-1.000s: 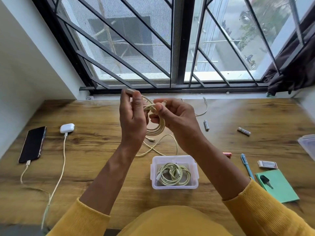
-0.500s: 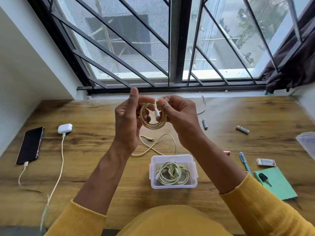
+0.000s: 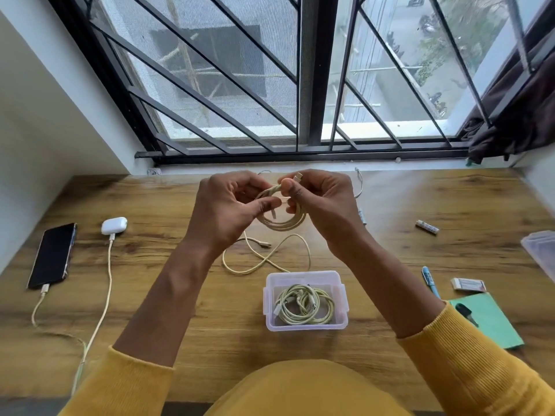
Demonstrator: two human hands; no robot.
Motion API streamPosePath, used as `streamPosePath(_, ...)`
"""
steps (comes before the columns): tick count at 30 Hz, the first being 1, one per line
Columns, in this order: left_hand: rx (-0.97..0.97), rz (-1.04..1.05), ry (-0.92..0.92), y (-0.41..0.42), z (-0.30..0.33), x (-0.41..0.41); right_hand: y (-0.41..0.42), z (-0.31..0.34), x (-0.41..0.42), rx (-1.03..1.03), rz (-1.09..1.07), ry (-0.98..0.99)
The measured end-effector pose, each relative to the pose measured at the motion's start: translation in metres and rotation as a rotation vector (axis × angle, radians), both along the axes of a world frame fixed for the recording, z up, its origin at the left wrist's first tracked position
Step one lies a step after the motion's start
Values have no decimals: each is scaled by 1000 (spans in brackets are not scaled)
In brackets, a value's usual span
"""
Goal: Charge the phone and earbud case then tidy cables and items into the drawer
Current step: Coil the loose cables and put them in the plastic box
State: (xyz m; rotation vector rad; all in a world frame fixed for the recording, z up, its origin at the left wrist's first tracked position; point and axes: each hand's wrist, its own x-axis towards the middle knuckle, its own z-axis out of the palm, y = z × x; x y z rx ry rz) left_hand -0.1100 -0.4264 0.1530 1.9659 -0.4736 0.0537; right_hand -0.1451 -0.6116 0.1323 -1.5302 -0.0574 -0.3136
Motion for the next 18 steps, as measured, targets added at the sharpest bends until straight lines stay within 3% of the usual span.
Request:
streamPosePath(4,174,83,-123,-5,-8,-2,-2,-3,-4,-76,-8,-4)
streamPosePath(10,340,203,-373,-14,-25,-9,-2,-5,-8,-19,24,38)
streamPosePath(13,211,210,-257,-15,-30,-7,0,-4,-9,17,9,55)
streamPosePath(18,-307,223,215,-16,-33,-8,3,-10,-11,120,-30,106)
